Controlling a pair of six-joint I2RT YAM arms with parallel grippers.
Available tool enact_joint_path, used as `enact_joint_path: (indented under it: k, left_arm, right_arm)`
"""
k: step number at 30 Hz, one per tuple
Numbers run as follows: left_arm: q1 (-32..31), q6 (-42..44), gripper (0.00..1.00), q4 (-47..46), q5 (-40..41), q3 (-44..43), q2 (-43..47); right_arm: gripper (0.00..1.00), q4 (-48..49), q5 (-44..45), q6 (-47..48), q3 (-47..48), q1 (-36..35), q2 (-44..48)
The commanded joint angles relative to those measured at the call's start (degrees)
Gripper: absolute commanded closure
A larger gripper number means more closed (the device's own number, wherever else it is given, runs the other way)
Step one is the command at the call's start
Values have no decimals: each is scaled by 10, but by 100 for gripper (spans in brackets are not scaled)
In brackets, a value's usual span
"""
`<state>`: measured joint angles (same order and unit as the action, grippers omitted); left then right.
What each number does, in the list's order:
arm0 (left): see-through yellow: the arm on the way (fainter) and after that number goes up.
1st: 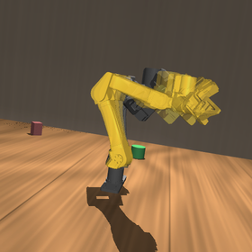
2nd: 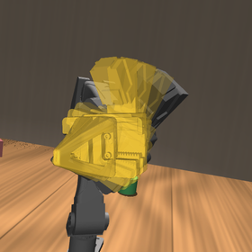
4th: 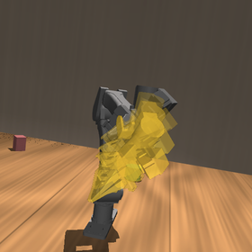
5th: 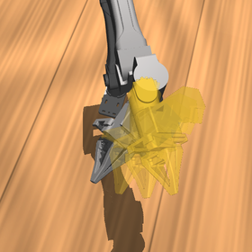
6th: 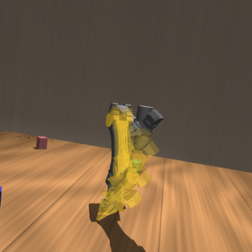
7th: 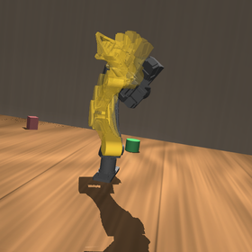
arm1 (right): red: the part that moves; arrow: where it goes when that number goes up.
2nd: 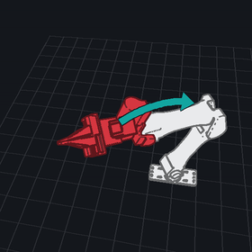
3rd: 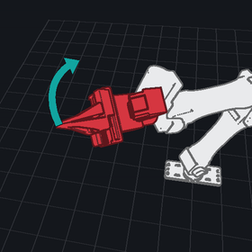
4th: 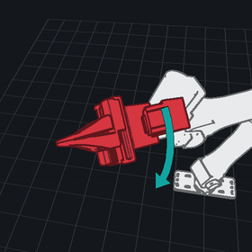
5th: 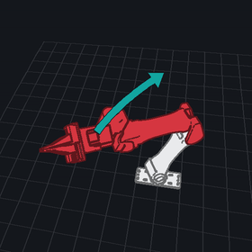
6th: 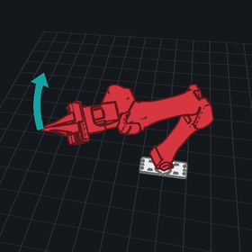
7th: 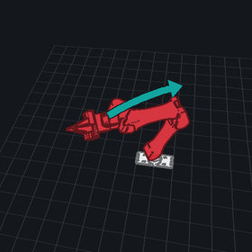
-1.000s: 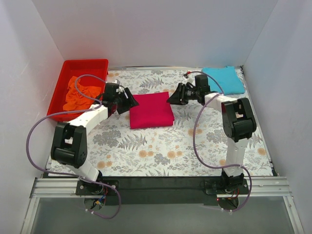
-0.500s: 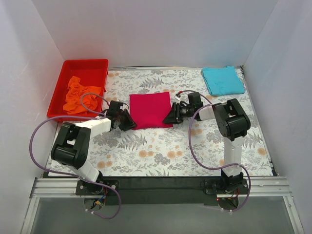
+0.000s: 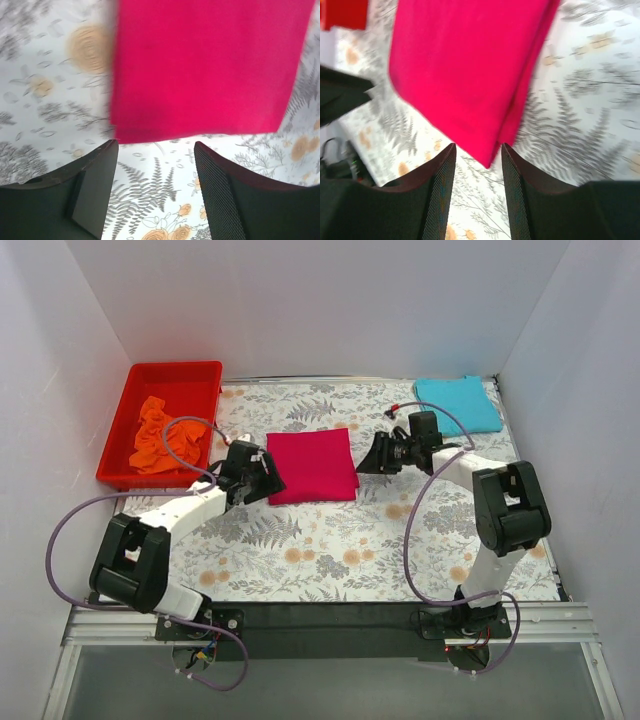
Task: Fold and stack the t-shirts
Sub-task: Neatly place the folded tshirt to the corner
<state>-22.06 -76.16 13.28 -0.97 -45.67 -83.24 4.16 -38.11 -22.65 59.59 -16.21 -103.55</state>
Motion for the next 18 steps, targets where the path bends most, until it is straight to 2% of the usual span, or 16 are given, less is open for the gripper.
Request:
enact_joint_path:
  k: [1, 5, 6, 7, 9, 10, 12, 17, 18]
  left_arm:
    - [-70, 85, 40, 31, 97, -58, 18]
    - [-142, 143, 35, 19, 137, -99, -14]
    - [-169, 170, 34, 15, 142, -107, -24]
    - [-182, 181, 34, 11, 147, -115, -44]
    - [-215, 211, 34, -1, 150, -143, -69]
    - [-225, 219, 33, -9, 150, -152, -94]
    - [-251, 241, 34, -15, 152, -180, -118]
    - [-292, 272, 36, -26, 163, -251, -210]
    - [-295, 274, 36, -26, 160, -258, -220]
  right_arm:
    - [58, -147, 169, 94, 34, -1, 56]
    - [55, -208, 296, 111, 30, -1, 126]
    - [47, -225, 317, 114, 28, -1, 138]
    - [42, -231, 356, 116, 25, -1, 150]
    - [31, -247, 378, 120, 16, 1, 184]
    - [29, -255, 397, 122, 14, 5, 191]
    - [25, -274, 385, 125, 8, 17, 207]
    - [24, -290, 317, 111, -11, 43, 215]
    - [14, -291, 318, 105, -19, 49, 216]
